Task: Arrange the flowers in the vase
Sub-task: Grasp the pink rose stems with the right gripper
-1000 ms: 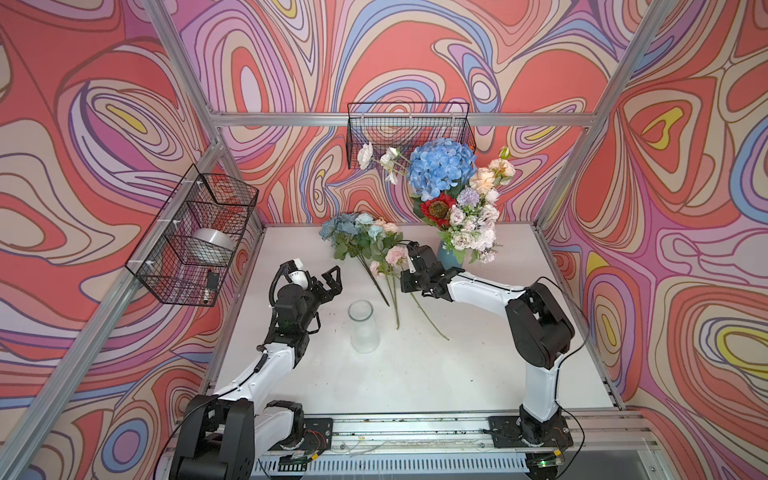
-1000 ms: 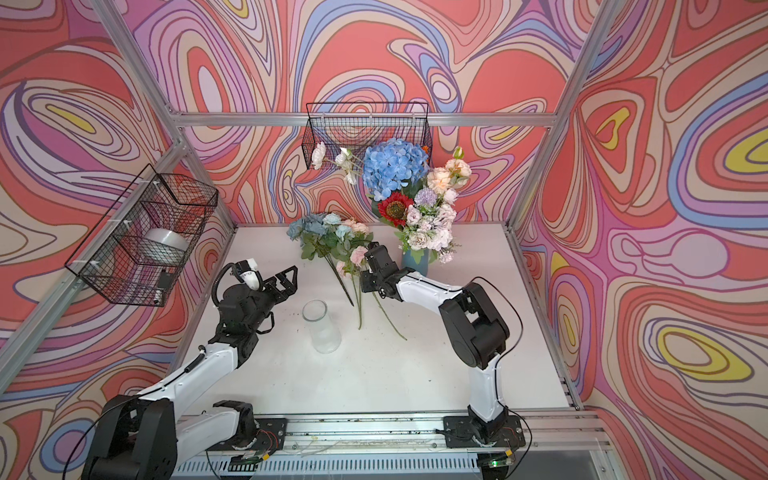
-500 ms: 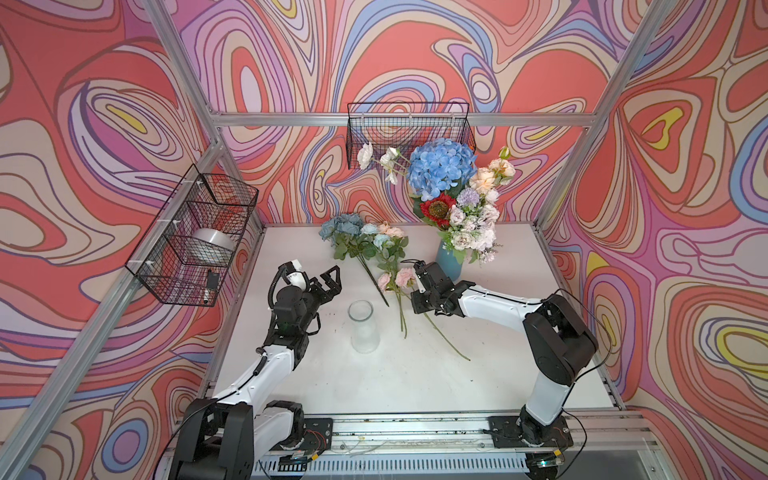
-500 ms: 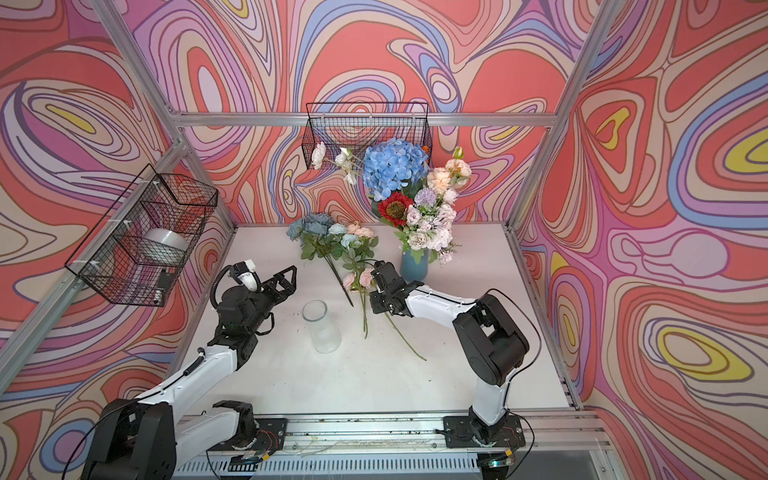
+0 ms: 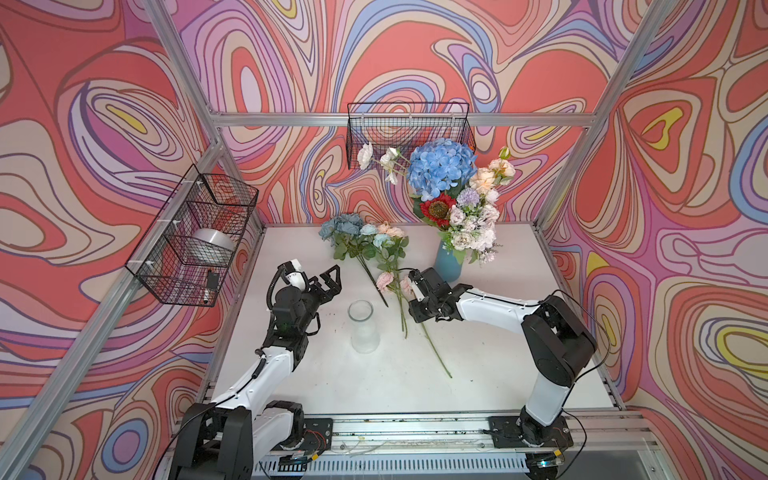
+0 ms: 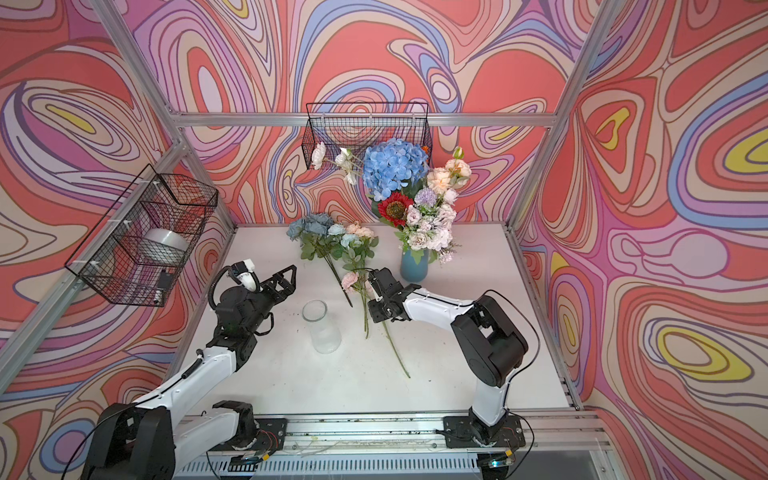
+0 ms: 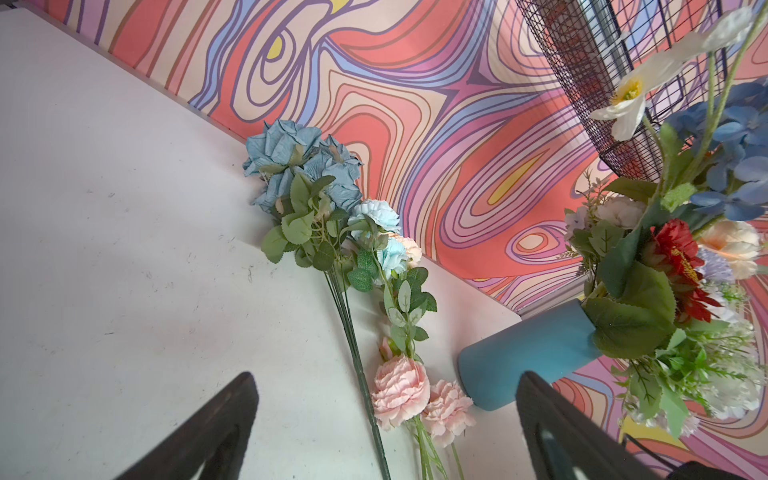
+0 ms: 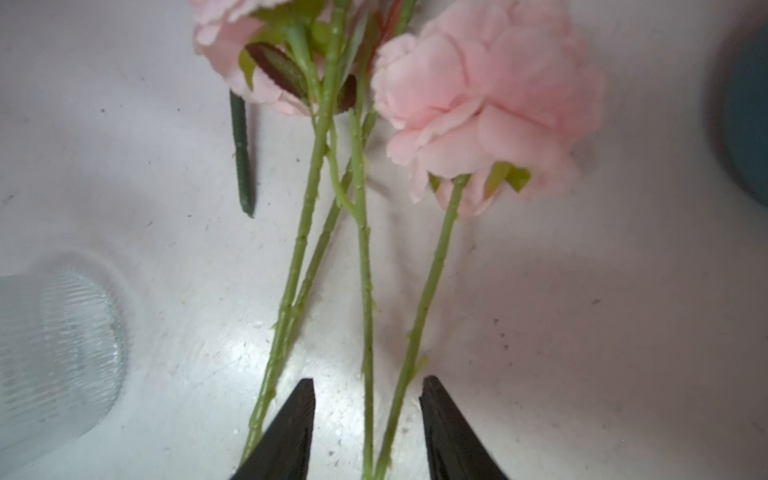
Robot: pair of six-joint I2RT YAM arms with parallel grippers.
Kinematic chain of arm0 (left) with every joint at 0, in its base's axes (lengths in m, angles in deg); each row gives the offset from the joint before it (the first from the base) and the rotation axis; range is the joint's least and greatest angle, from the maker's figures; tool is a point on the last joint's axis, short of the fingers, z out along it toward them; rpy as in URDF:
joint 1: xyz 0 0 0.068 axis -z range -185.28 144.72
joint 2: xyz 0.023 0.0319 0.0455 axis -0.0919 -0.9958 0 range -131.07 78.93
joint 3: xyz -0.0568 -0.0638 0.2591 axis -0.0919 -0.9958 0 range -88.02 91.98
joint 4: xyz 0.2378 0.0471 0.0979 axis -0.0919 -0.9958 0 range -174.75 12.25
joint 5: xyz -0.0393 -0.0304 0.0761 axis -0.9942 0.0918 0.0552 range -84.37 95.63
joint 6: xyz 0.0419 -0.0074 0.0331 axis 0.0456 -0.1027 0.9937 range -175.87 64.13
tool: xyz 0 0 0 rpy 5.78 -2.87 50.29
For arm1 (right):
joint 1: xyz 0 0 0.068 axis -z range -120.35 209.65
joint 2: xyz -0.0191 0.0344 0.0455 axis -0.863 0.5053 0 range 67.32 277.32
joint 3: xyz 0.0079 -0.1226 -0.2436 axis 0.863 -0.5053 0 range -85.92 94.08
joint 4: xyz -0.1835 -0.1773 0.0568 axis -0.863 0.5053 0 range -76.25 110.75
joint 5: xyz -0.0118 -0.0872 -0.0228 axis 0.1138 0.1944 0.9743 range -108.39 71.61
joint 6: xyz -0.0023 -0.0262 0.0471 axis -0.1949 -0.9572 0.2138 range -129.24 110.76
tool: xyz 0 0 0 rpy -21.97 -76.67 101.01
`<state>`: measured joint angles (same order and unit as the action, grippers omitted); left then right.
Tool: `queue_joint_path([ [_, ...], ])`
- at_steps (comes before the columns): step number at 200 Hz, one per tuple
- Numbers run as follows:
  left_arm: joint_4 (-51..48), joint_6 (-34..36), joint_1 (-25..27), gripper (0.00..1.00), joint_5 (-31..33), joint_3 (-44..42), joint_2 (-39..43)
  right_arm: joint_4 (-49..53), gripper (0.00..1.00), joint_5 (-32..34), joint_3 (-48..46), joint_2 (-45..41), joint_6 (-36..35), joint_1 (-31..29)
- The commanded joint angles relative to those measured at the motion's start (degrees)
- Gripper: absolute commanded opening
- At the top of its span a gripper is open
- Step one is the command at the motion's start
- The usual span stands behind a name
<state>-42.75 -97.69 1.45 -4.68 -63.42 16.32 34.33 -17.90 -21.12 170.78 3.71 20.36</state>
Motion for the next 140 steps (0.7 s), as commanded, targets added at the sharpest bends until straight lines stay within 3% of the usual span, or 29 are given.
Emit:
queue_joint_path([
  [1,0.2,0.0,0.1,1.00,-0.4,0.0,0.6,1.3,0.44,2.0,0.0,2.6,-0.2,-0.8],
  [24,0.2,0.1,0.2,1.00,-0.3,0.1,0.8,3.4,0.38,6.1,0.8,3.8,0.0,-1.4],
  [54,0.3,0.0,0.1,1.00,-0.1,0.1,0.6,5.9,0.39,10.0,1.1,2.8,0.1,-2.5],
  [99,0.2,0.1,0.1,1.00,-0.2,0.4,0.6,8.4,0.42,6.5,-0.3,-4.4,2.7,-3.3],
  [140,0.2,-0.2,0.2,1.00,-0.2,0.2,0.6,10.7,0.45,8.2,-4.1,-7.6,3.3,-3.3],
])
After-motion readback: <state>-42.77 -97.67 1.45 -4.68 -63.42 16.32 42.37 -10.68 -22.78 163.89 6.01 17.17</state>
